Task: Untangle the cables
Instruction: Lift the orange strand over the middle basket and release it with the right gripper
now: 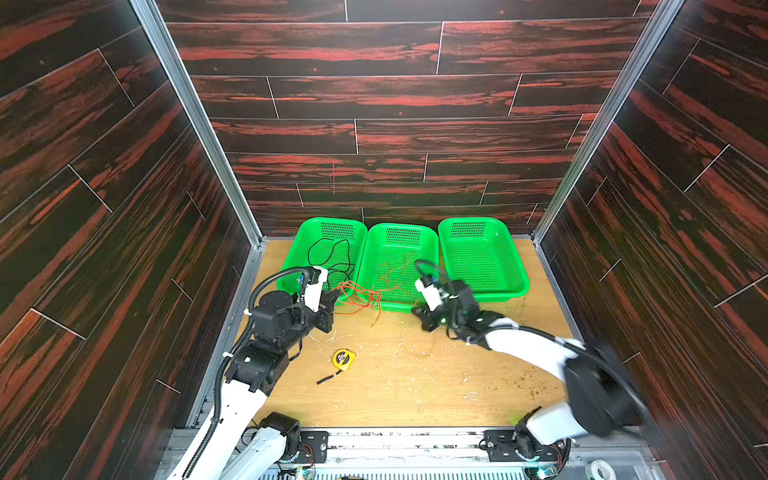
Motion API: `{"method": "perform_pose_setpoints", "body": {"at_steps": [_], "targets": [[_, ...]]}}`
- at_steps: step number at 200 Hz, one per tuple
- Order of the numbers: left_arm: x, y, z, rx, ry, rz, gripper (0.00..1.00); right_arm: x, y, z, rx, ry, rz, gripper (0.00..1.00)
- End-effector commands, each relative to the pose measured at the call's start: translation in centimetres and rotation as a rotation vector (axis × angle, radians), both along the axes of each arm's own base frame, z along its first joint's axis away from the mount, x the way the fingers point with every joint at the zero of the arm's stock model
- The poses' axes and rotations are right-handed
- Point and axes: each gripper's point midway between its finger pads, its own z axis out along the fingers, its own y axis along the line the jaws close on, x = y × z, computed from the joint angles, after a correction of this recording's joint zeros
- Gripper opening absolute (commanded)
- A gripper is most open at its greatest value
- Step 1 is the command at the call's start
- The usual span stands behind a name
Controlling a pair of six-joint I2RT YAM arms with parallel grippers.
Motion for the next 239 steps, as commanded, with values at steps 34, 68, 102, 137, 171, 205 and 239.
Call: {"method": "perform_pose_setpoints", "body": {"at_steps": [34,68,102,137,171,205,239], "targets": [[-2.3,0.8,5.2,-0.043,-0.106,0.007,0.00,4.4,0.5,9.1,-0.038,-0.201,-0.042,0.00],[-3.4,1.2,5.2,-0.032,-0.099,0.013,0.00,9.3,0.3,12.7,-0.025,-0.252,-0.102,0.00],[-4.3,1.5,5.1,-0.036,-0.095,0.013,0.00,13.1,0.6,13.1,-0.011,-0.256,-0.100,0.00],[-5.0,2.1,5.3,-0.027,-0.107,0.034,0.00,17.1,0.4,9.4,-0.013,-0.159,-0.094,0.00],[-5.5,2.3,5.4,-0.026,-0.109,0.039,0.00,18.2,2.2,3.9,-0.048,-0.058,-0.016,0.00],[-5.3,1.9,5.2,-0.040,-0.100,0.025,0.00,17.1,3.5,1.9,-0.017,-0.016,0.028,0.00],[-4.6,1.4,4.8,-0.051,-0.082,0.007,0.00,15.6,4.9,0.0,-0.061,0.015,0.060,0.00]]}}
